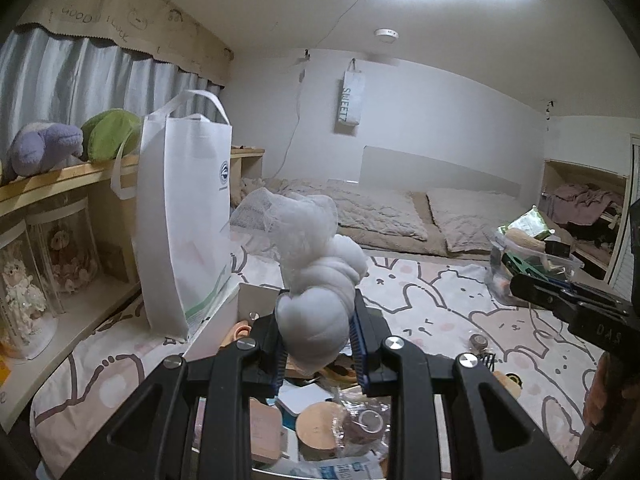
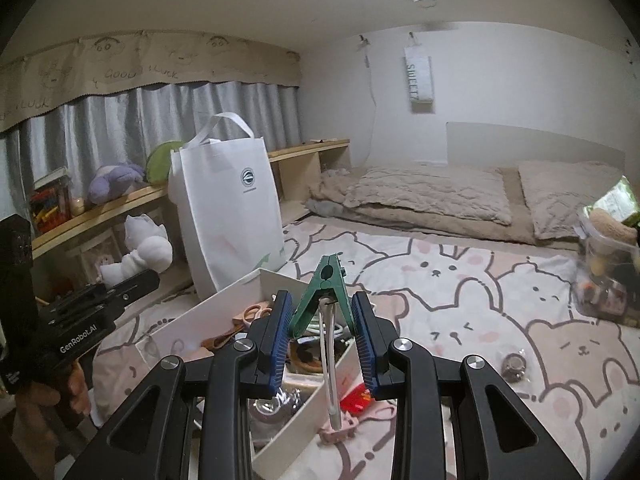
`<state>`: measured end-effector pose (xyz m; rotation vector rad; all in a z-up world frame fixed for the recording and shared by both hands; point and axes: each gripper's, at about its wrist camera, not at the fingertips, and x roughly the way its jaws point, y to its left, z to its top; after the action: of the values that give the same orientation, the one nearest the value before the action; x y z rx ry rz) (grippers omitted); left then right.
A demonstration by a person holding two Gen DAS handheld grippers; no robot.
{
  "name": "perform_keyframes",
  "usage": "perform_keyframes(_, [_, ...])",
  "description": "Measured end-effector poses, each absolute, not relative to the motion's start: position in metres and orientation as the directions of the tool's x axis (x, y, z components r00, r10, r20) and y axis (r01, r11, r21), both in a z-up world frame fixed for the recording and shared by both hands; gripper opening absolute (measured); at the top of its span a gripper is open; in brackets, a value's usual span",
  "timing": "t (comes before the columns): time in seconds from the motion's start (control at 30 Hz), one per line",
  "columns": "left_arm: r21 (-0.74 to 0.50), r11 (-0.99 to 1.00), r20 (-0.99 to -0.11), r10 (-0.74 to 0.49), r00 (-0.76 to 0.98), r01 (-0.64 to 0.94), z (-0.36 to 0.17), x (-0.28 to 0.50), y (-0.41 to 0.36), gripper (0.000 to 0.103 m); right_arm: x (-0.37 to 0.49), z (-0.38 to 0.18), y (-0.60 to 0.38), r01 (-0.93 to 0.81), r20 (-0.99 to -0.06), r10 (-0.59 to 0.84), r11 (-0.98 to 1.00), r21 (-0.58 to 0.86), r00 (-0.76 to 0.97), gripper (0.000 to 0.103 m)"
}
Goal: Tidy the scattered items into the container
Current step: 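Lift the cotton wad with the left tool while the right tool carries the clothespin to the box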
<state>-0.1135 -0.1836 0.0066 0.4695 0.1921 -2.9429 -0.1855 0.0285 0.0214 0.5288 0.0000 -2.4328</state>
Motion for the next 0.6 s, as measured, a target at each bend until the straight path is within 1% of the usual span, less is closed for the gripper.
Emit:
perform_keyframes(0.2, [-0.126, -0.976, -0.353, -0.126, -0.927, 0.18, -0.006, -0.126, -0.202, 0.027, -0.197, 0.014, 0.01, 0.614, -0.394, -0.604, -0.781, 0.117, -0.693, 0.031])
perform_keyframes(0.37, [-0.143, -0.971, -0.4, -0.123, -0.908, 0.194, -0.021, -0.136, -0.217, 0.027, -0.214, 0.002, 0.002, 0.628, -0.429, -0.634, -0.757, 0.177, -0.644, 0.031])
perform_keyframes(0.6, [-0.11, -0.968, -0.474, -0.147, -0.868, 0.224, -0.046, -0.15, -0.234, 0.027, -0.235, -0.011, -0.015, 0.644, -0.469, -0.649, -0.738, 0.199, -0.599, 0.031])
